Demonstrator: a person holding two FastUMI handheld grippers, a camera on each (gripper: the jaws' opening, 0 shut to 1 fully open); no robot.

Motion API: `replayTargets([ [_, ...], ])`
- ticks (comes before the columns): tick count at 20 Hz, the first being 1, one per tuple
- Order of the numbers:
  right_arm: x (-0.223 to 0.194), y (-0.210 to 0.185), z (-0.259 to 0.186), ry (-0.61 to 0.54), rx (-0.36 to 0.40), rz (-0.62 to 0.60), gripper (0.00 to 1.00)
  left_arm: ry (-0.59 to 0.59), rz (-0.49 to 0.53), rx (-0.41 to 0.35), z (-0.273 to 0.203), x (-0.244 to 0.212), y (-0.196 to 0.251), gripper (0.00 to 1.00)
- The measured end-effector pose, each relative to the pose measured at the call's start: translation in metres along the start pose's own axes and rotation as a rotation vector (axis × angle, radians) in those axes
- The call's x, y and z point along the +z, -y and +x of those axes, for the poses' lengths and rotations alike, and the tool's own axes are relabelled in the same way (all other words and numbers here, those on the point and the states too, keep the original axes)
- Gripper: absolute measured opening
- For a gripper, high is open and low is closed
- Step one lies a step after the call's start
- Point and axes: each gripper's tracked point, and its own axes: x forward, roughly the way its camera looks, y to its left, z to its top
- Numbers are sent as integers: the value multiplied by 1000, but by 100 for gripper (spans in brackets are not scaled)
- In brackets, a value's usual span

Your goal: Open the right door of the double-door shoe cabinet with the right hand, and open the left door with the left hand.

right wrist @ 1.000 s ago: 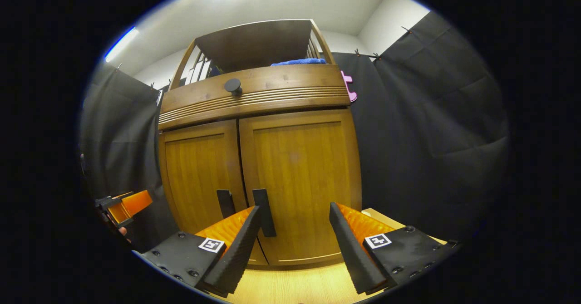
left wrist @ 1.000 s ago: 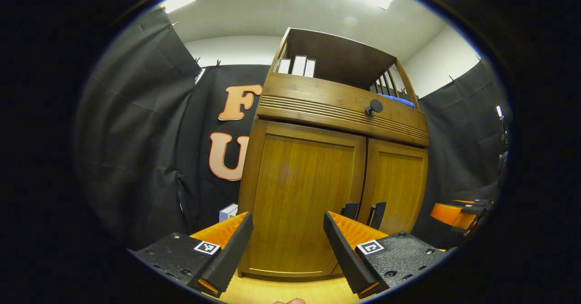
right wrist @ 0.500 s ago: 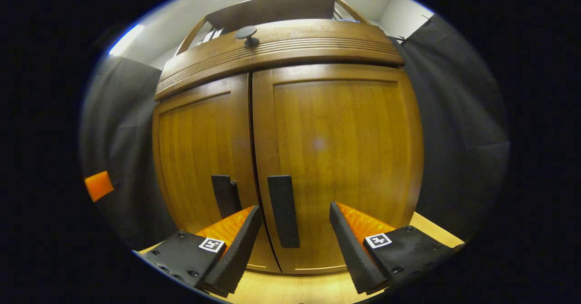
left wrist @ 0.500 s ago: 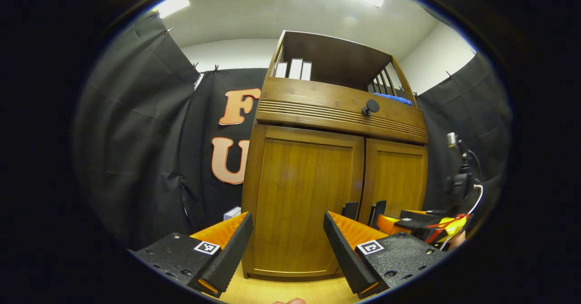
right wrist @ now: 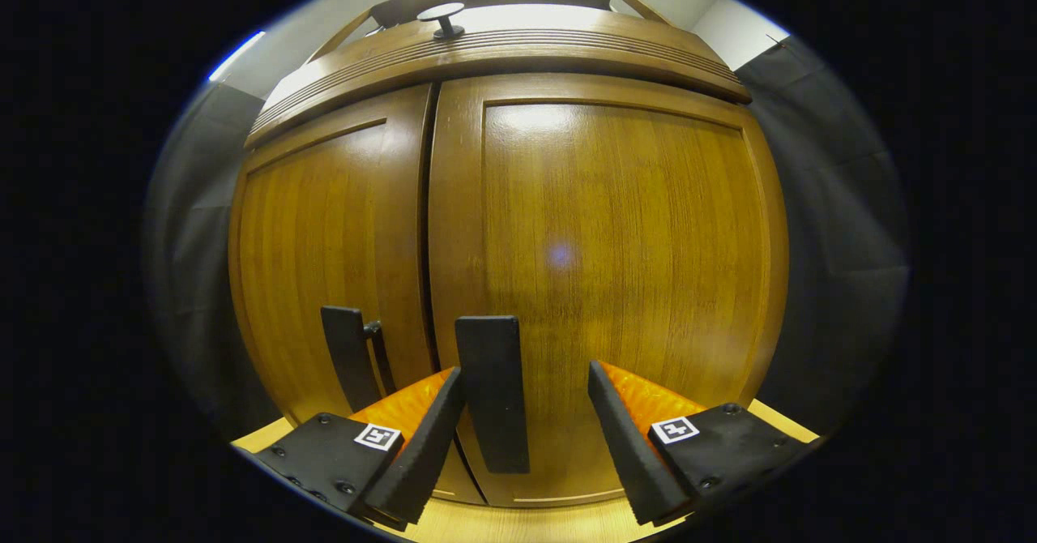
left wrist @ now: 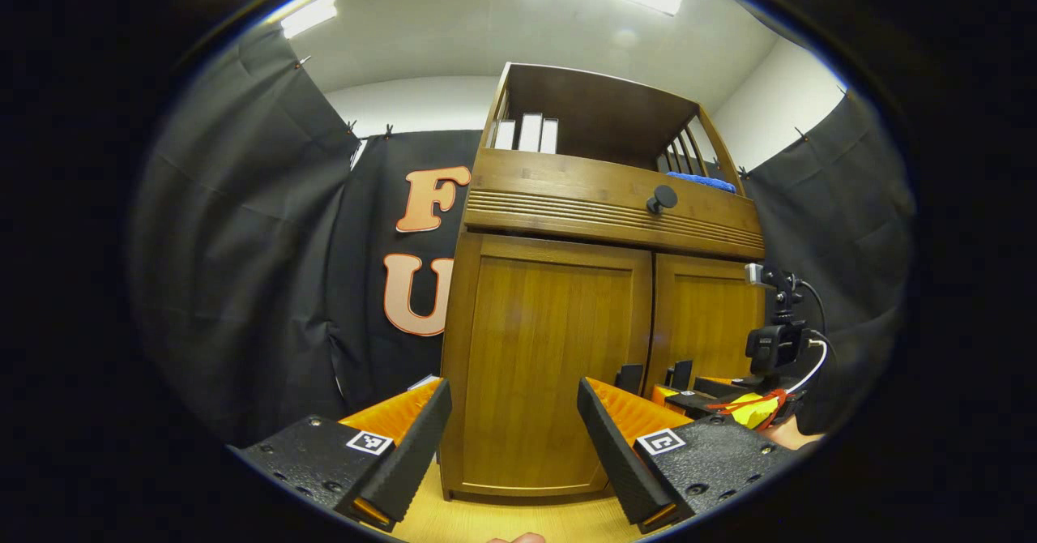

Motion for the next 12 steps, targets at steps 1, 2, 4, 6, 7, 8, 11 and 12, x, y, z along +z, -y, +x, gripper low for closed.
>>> replayTargets([
  [1, -1, -3, -1, -7, 22, 20, 97, 2, -2, 4, 0, 0, -1, 92],
  [2, -1, -4, 3, -6, 30, 38, 98, 1, -3, 6, 0, -2, -3, 94],
  [4, -3, -2, 1, -3, 46, 61, 84, -1, 4, 4, -1, -3, -6, 92],
  [6, -5, 0, 2, -2, 58, 77, 98, -1, 19, 3, 4, -2, -7, 92],
  [7, -6, 0, 3, -4, 60, 78, 88, 1, 24, 2, 3, -1, -7, 94],
  [8, -6, -3, 3, -11, 72, 78, 85, 5, 26, -1, 2, 1, -6, 92],
  [11, -9, -22, 6, -45, 129, 52, 64, 1, 31, -18, 2, 2, 1, 94],
  [12, -9, -22, 4, -47, 126, 33, 55, 3, 29, -24, 1, 3, 4, 94],
])
